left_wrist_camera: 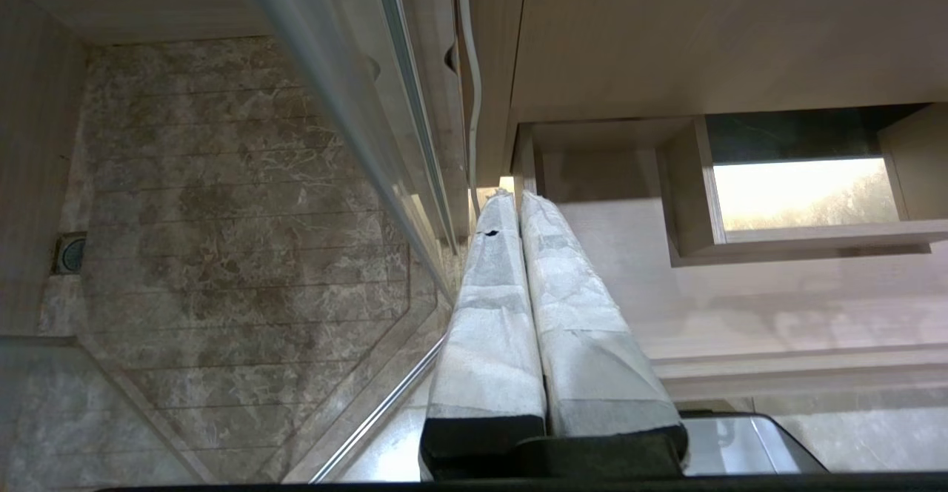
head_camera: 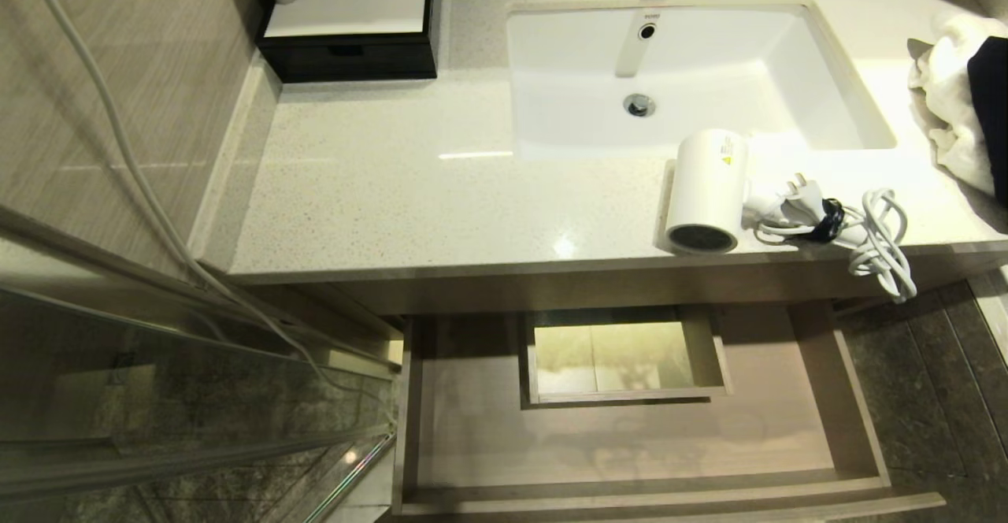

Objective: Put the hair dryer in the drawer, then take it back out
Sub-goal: Pick up the hairdryer

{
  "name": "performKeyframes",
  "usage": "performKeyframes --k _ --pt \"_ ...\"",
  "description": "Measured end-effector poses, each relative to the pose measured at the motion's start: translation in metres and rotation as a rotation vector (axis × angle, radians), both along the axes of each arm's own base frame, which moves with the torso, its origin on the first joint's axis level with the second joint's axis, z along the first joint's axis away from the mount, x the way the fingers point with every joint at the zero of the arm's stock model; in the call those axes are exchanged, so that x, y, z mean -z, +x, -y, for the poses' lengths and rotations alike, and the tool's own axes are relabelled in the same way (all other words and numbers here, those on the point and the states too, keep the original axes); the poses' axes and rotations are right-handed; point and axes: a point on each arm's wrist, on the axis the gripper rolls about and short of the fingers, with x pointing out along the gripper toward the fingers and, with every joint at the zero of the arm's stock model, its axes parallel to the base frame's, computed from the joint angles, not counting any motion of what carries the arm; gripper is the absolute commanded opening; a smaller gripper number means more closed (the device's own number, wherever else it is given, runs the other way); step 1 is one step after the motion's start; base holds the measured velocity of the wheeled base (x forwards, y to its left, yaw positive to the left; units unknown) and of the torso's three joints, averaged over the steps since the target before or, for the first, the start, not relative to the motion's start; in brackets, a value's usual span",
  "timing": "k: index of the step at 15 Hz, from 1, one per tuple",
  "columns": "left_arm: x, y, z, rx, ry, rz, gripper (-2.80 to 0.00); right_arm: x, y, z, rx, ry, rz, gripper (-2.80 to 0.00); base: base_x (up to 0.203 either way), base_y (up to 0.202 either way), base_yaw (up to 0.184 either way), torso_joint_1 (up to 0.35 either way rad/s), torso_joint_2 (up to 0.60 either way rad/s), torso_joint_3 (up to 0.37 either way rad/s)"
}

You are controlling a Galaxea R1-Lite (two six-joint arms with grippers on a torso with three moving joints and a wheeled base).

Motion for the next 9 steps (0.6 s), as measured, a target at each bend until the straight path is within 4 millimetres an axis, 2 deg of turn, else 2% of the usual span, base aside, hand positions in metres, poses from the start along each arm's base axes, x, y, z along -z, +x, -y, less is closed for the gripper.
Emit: performKeyframes --k 9 --pt "0.0000 0.0000 0.0000 0.000 0.000 0.000 -2.80 -0.0004 -0.0003 0.0000 -0.001 0.001 -0.002 -2.80 0.000 0.000 0.000 0.010 0.00 0.004"
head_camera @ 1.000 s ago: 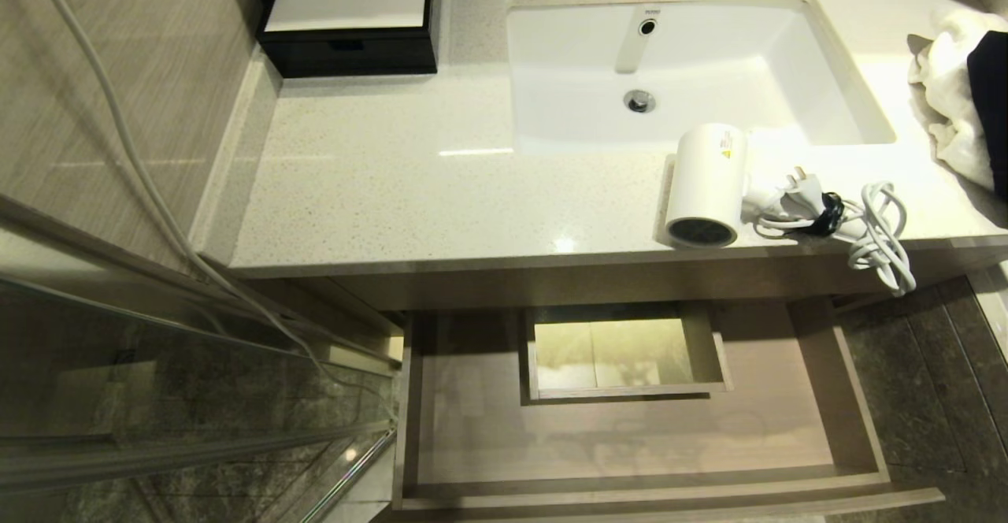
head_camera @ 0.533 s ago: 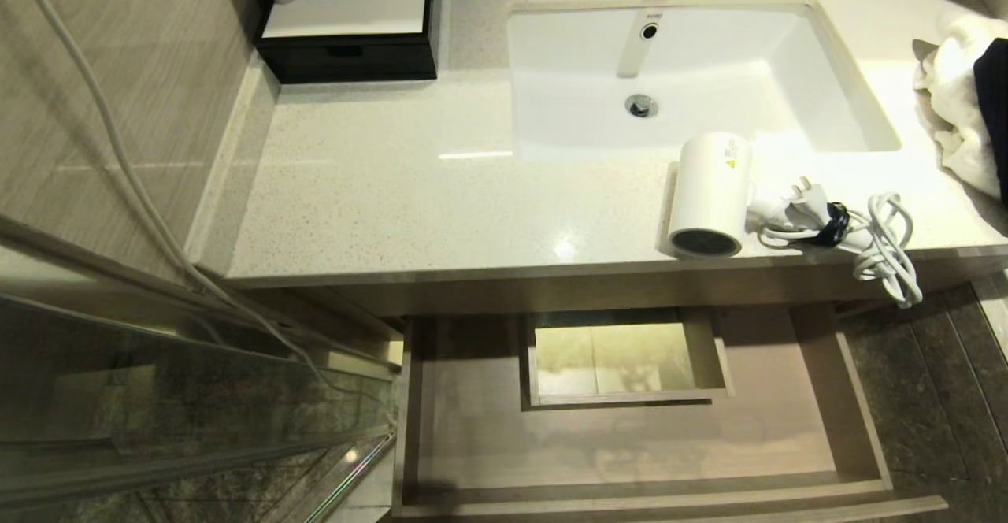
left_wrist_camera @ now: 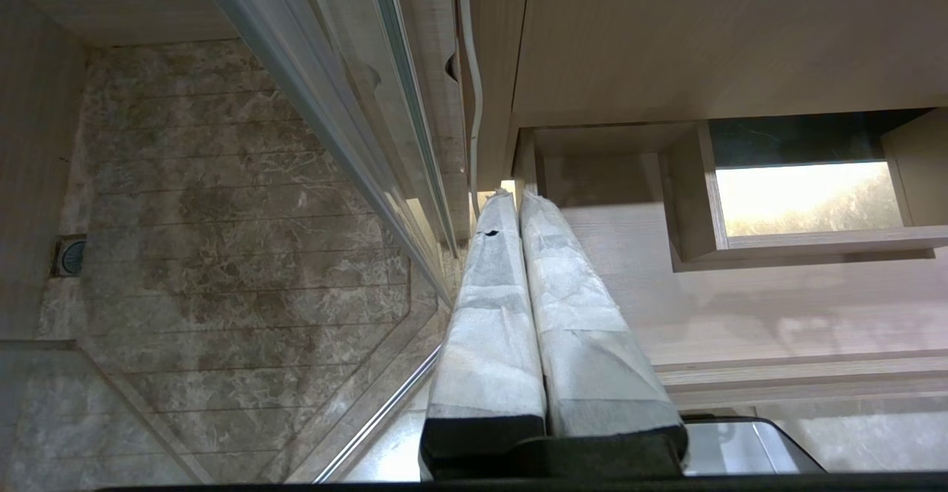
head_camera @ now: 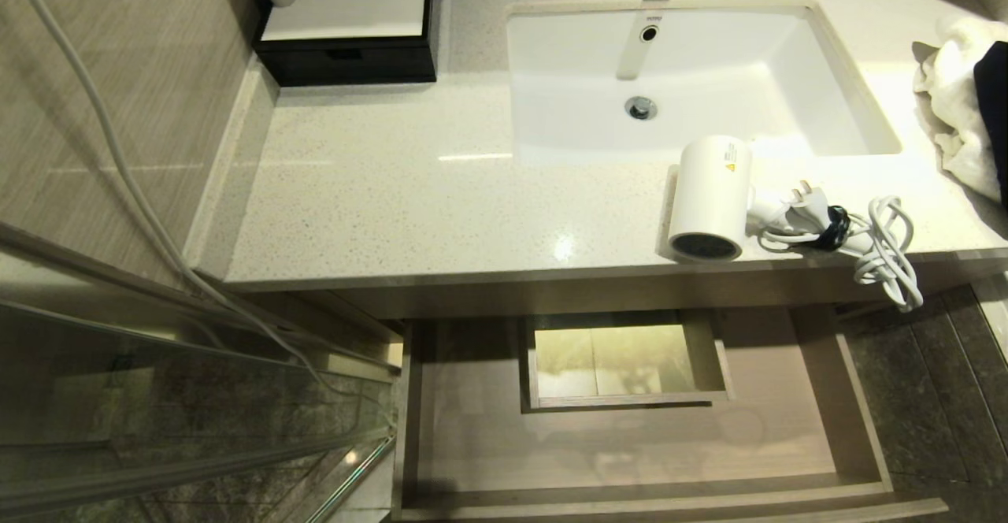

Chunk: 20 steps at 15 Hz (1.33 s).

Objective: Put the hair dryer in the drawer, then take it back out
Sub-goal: Pick up the hairdryer

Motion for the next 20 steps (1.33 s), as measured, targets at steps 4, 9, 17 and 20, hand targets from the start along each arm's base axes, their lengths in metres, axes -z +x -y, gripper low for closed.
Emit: performKeyframes --k 4,9,17,20 --pt "0.000 0.000 0.000 0.000 0.000 0.000 -2.80 -0.025 -0.011 0.002 0.005 0.003 0.045 -2.80 0.000 0.000 0.000 0.000 0.00 0.000" --pt "0.000 0.000 0.000 0.001 0.000 0.000 -2.80 -0.142 -0.069 0.013 -0.009 0.031 0.181 -2.80 0.000 0.000 0.000 0.000 0.00 0.000" --pt "0.000 0.000 0.000 0.000 0.000 0.000 -2.80 -0.231 0.091 -0.013 -0.028 -0.063 -0.276 0.00 0.000 0.000 0.000 0.000 0.00 0.000" --pt "0.000 0.000 0.000 0.000 0.000 0.000 -2.80 -0.220 0.149 -0.005 -0.033 -0.180 -0.379 0.00 0.000 0.000 0.000 0.000 0.00 0.000"
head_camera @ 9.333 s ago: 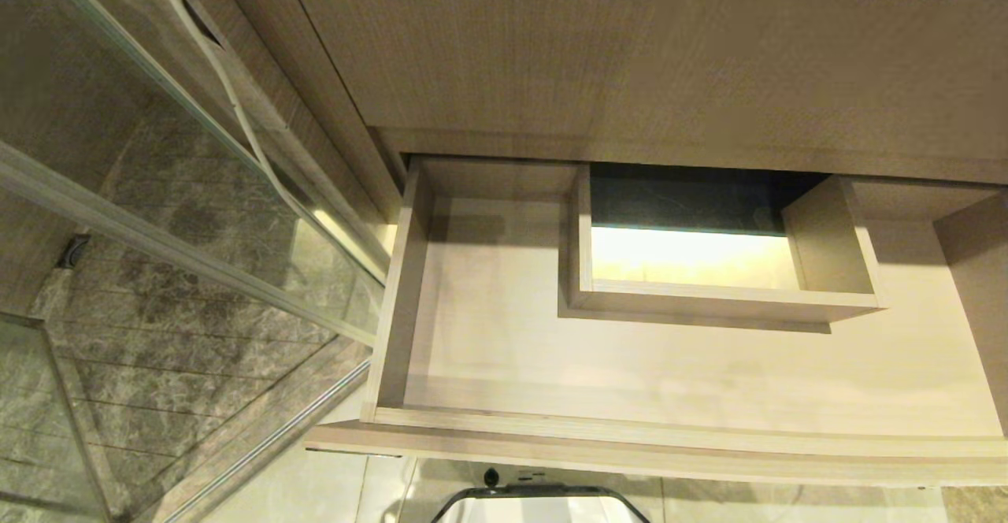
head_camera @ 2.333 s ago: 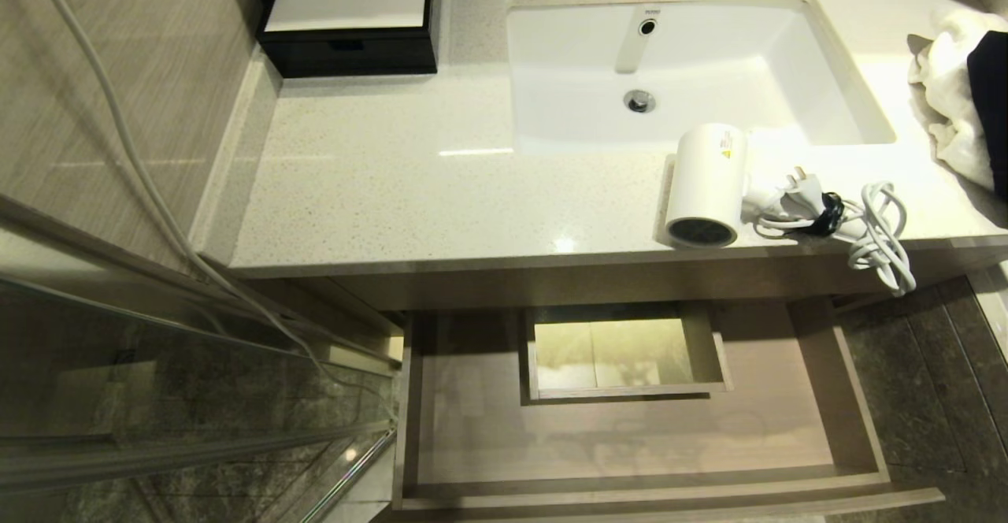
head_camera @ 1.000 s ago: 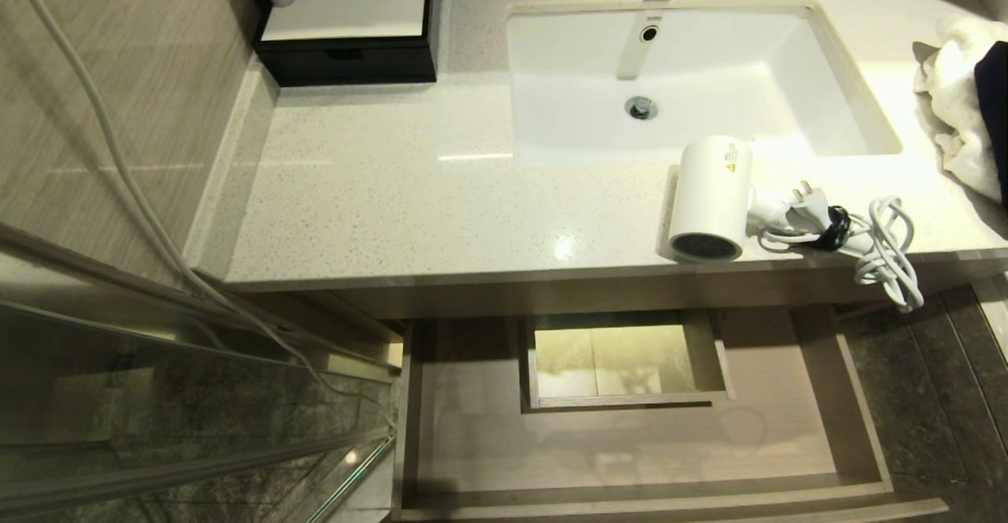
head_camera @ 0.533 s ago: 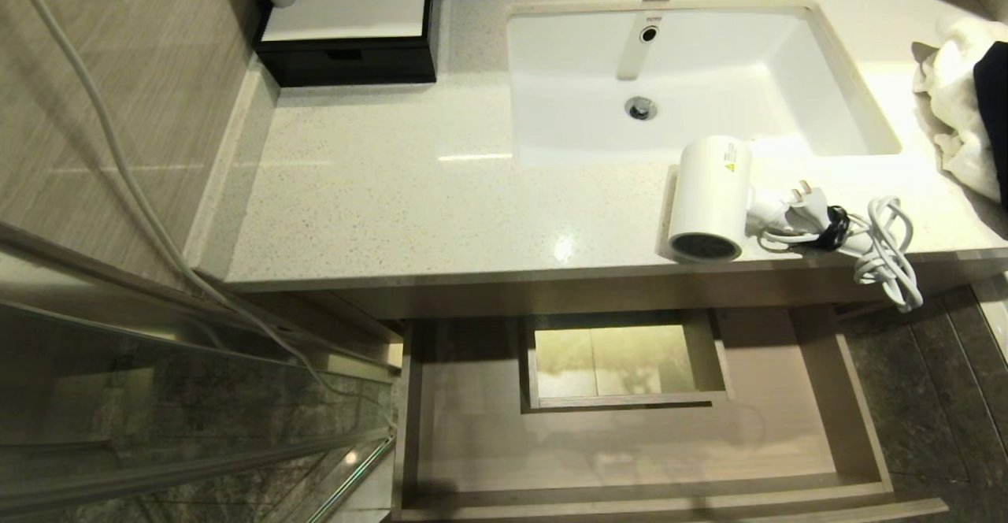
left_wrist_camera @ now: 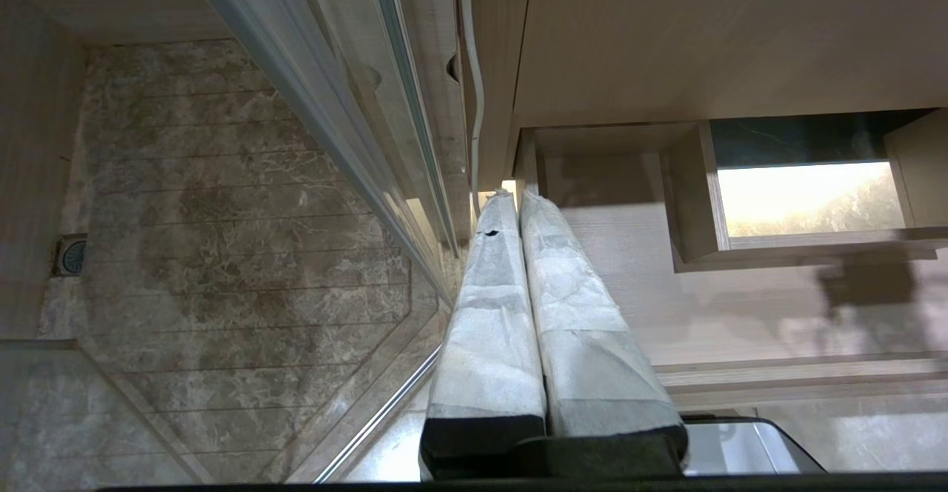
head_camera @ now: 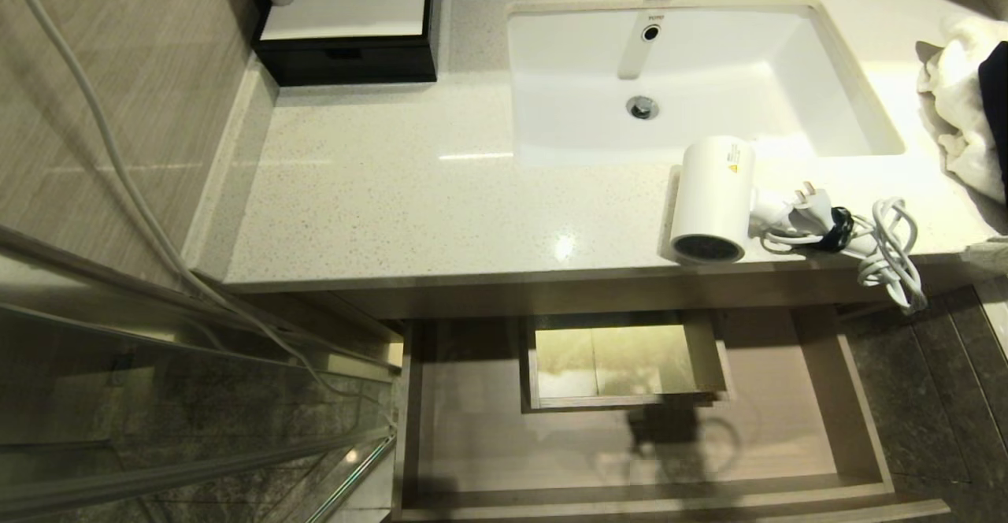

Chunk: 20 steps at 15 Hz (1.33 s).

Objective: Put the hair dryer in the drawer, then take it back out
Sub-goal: Pick up the hairdryer

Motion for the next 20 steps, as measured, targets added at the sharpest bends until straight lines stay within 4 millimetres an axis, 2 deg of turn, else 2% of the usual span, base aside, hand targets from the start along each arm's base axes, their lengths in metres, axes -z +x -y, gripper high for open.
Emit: performKeyframes --k 2,4,8,12,20 --pt "0.000 0.000 0.000 0.000 0.000 0.000 -2.80 0.011 0.022 0.012 -0.077 -0.113 -0.056 0.00 0.000 0.000 0.000 0.000 0.00 0.000" --pt "0.000 0.000 0.000 0.000 0.000 0.000 -2.80 0.016 0.035 0.017 -0.103 -0.162 -0.078 0.00 0.000 0.000 0.000 0.000 0.00 0.000" --pt "0.000 0.000 0.000 0.000 0.001 0.000 -2.80 0.018 0.049 0.020 -0.188 -0.152 -0.038 0.00 0.000 0.000 0.000 0.000 0.00 0.000" --pt "0.000 0.000 0.000 0.001 0.000 0.000 -2.80 0.024 0.061 0.022 -0.388 -0.264 0.018 0.00 0.000 0.000 0.000 0.000 0.00 0.000" --pt "0.000 0.000 0.000 0.000 0.000 -0.001 -2.80 0.035 0.091 0.030 -0.568 -0.386 0.069 0.00 0.000 0.000 0.000 0.000 0.00 0.000"
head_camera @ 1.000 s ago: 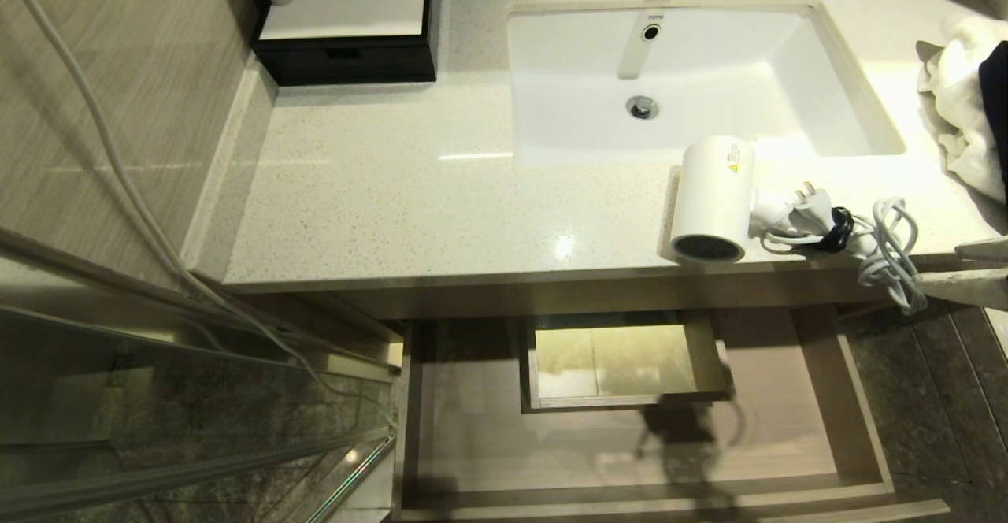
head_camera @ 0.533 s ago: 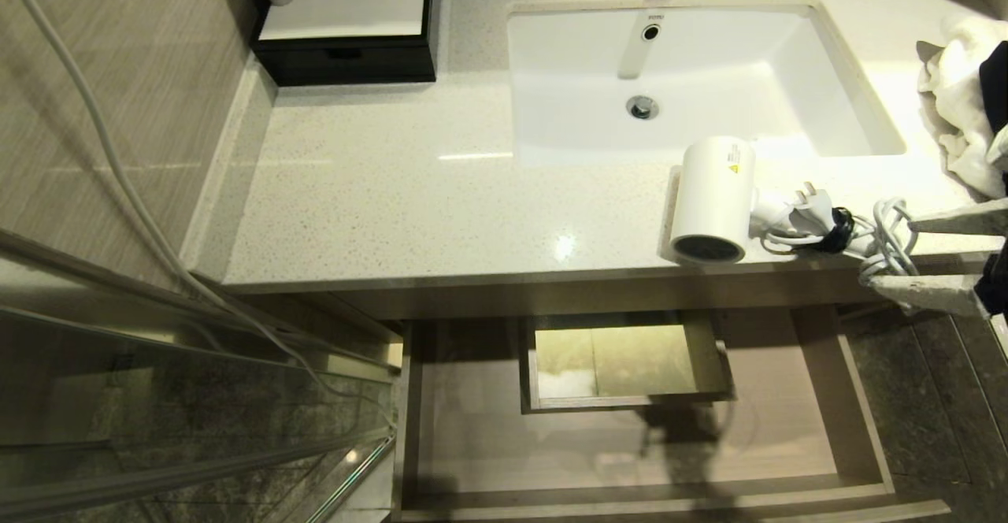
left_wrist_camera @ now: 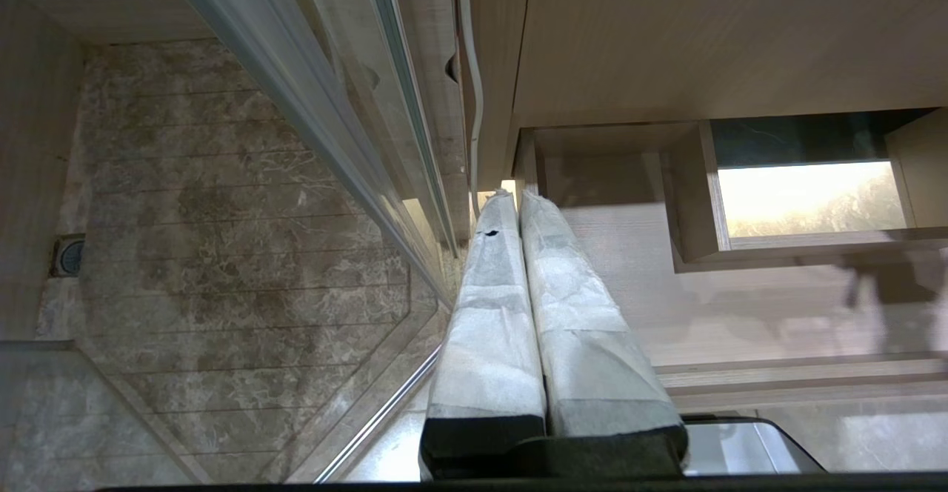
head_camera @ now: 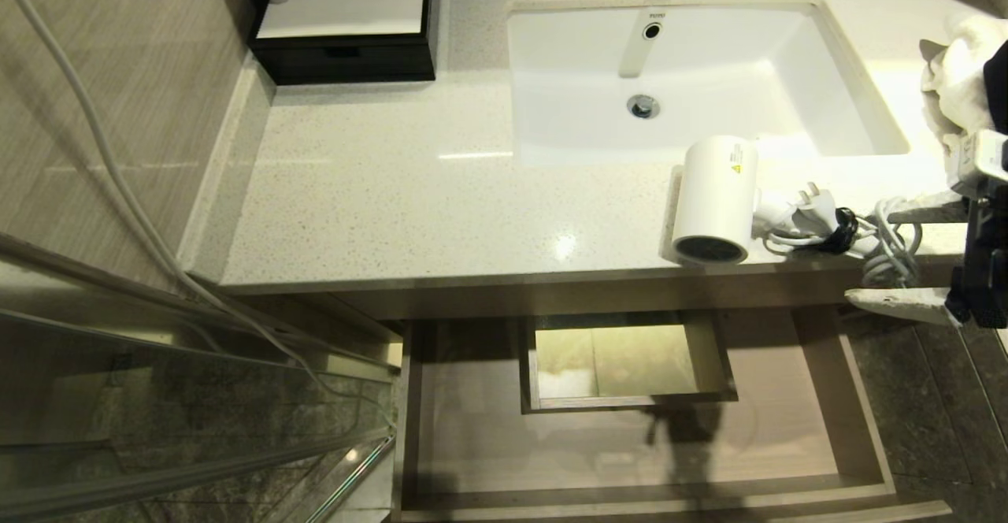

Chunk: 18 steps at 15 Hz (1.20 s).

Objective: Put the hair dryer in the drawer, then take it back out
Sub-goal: Pick up the hairdryer

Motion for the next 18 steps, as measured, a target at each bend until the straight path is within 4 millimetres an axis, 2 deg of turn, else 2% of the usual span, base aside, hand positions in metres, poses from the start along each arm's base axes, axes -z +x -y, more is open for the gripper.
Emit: performKeyframes --k 4,11,18 --pt "0.000 0.000 0.000 0.000 0.000 0.001 -2.80 0.002 0.017 0.004 -0.054 -0.017 0.015 0.00 0.000 0.000 0.000 0.000 0.00 0.000" --pt "0.000 0.000 0.000 0.000 0.000 0.001 -2.80 0.007 0.034 0.006 -0.084 0.000 0.032 0.00 0.000 0.000 0.000 0.000 0.00 0.000" --pt "0.000 0.000 0.000 0.000 0.000 0.001 -2.80 0.000 0.037 0.010 -0.072 -0.014 0.085 0.00 0.000 0.000 0.000 0.000 0.00 0.000"
